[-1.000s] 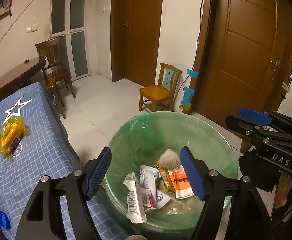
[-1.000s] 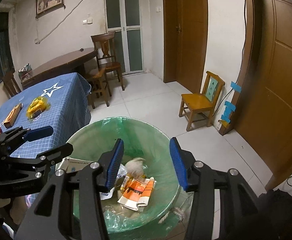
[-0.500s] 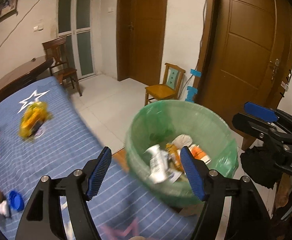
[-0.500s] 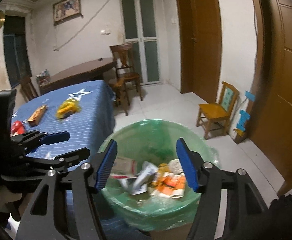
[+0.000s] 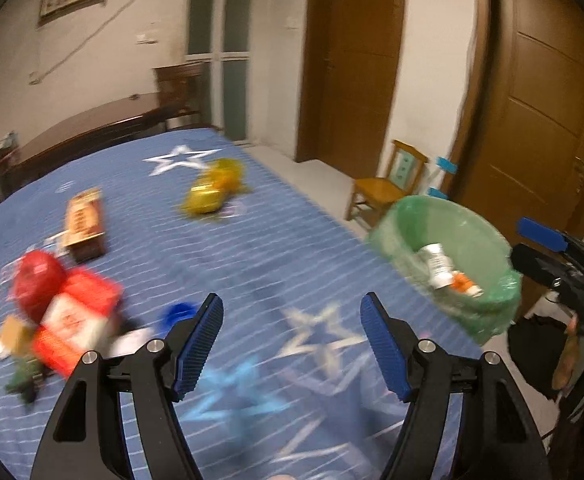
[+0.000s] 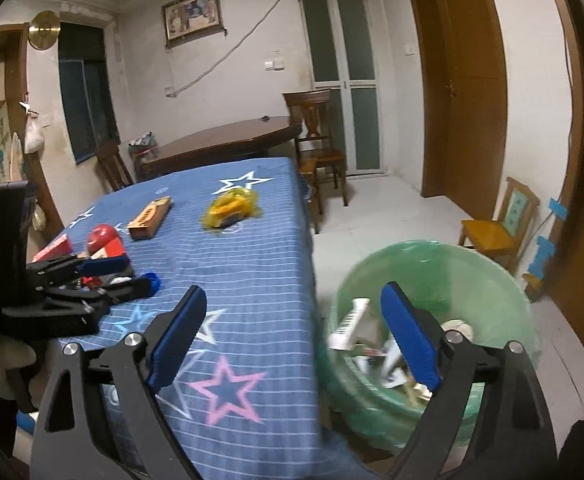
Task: Collect trash
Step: 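Move both tools back over the table toward the remaining trash, then grasp the green scouring pad with the left tool while the right tool grasps the blue bottle cap, then carry the green pad and blue cap with both tools over the green bin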
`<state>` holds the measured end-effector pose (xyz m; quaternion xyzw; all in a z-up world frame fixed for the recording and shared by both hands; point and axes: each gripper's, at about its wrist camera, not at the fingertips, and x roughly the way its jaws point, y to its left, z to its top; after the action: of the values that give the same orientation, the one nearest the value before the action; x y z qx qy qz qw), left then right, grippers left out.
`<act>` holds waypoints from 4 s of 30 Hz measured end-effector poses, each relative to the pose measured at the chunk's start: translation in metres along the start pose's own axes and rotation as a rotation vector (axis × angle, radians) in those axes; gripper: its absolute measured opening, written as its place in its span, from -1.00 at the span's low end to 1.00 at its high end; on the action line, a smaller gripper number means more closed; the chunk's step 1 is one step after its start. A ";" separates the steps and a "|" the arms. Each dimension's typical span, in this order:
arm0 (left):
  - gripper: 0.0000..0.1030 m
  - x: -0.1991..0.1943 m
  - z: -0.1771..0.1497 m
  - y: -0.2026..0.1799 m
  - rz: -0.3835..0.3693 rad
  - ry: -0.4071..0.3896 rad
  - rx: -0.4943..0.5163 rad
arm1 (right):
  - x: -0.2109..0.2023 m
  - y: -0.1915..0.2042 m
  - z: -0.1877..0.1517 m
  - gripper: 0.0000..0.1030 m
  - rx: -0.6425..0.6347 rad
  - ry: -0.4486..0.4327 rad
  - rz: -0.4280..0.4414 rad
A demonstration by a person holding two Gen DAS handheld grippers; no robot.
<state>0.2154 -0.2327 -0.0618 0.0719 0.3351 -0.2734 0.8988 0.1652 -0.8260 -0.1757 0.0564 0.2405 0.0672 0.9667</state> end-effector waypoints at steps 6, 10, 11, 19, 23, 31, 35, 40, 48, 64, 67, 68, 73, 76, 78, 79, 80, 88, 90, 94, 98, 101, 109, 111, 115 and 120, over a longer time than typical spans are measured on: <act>0.40 -0.035 -0.027 0.093 0.107 0.019 -0.077 | 0.008 0.029 -0.003 0.77 -0.006 0.013 0.047; 0.27 -0.050 -0.047 0.165 0.180 0.059 -0.152 | 0.018 0.048 -0.005 0.77 -0.023 0.039 0.081; 0.27 -0.052 -0.053 0.180 0.189 0.074 -0.169 | 0.022 0.053 -0.006 0.77 -0.028 0.048 0.091; 0.09 -0.035 -0.077 0.242 0.192 0.179 -0.226 | 0.042 0.087 -0.009 0.77 -0.067 0.099 0.130; -0.14 -0.032 -0.076 0.244 0.180 0.173 -0.213 | 0.056 0.103 -0.011 0.77 -0.089 0.131 0.149; -0.62 -0.040 -0.079 0.210 0.081 0.220 -0.140 | 0.111 0.143 -0.009 0.25 -0.213 0.277 0.235; -0.62 -0.046 -0.079 0.198 0.010 0.215 -0.130 | 0.137 0.161 -0.004 0.08 -0.275 0.326 0.256; -0.30 -0.057 -0.074 0.226 0.034 0.162 -0.235 | 0.155 0.171 0.001 0.08 -0.302 0.359 0.269; -0.06 -0.042 -0.068 0.219 0.062 0.156 -0.179 | 0.147 0.173 0.012 0.08 -0.143 0.309 0.358; -0.38 -0.001 -0.064 0.204 0.185 0.201 -0.078 | 0.188 0.182 0.000 -0.16 -0.249 0.413 0.212; -0.51 -0.001 -0.064 0.201 0.191 0.192 -0.078 | 0.187 0.183 0.000 -0.26 -0.264 0.407 0.200; -0.55 -0.001 -0.065 0.199 0.198 0.187 -0.081 | 0.187 0.183 -0.001 -0.26 -0.267 0.404 0.200; -0.62 -0.012 -0.070 0.194 0.226 0.149 -0.111 | 0.169 0.180 -0.004 -0.26 -0.254 0.342 0.183; -0.62 -0.024 -0.073 0.192 0.240 0.118 -0.135 | 0.151 0.179 -0.003 -0.26 -0.249 0.296 0.177; -0.62 -0.035 -0.075 0.190 0.250 0.093 -0.149 | 0.137 0.180 -0.004 -0.26 -0.248 0.266 0.176; -0.63 -0.043 -0.076 0.190 0.261 0.074 -0.158 | 0.130 0.180 -0.005 -0.26 -0.248 0.250 0.176; -0.62 -0.049 -0.077 0.190 0.270 0.060 -0.163 | 0.122 0.181 -0.006 -0.26 -0.245 0.233 0.178; -0.62 -0.107 -0.073 0.170 0.327 -0.096 -0.202 | 0.072 0.182 -0.001 -0.26 -0.216 0.083 0.177; -0.62 -0.117 -0.071 0.158 0.328 -0.124 -0.192 | 0.058 0.184 0.003 -0.26 -0.206 0.041 0.174; -0.62 -0.133 -0.064 0.129 0.306 -0.194 -0.179 | 0.031 0.187 0.004 -0.26 -0.200 -0.043 0.158; -0.62 -0.143 -0.059 0.099 0.290 -0.252 -0.156 | 0.008 0.187 0.005 -0.26 -0.200 -0.111 0.138; -0.62 -0.147 -0.057 0.084 0.271 -0.279 -0.150 | -0.002 0.183 0.005 -0.26 -0.194 -0.139 0.124; -0.62 -0.151 -0.042 0.045 0.232 -0.320 -0.117 | -0.018 0.171 0.010 -0.26 -0.179 -0.176 0.094; -0.62 -0.149 -0.037 0.040 0.221 -0.323 -0.109 | -0.022 0.165 0.012 -0.26 -0.174 -0.181 0.081; -0.62 -0.142 -0.028 0.023 0.192 -0.329 -0.088 | -0.028 0.147 0.016 -0.26 -0.160 -0.191 0.046; -0.62 -0.133 -0.013 -0.002 0.150 -0.336 -0.068 | -0.037 0.126 0.024 -0.26 -0.154 -0.206 0.000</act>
<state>0.1238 -0.1708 0.0141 0.0198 0.1831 -0.2022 0.9619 0.1311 -0.7099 -0.1195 -0.0116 0.1341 0.0792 0.9877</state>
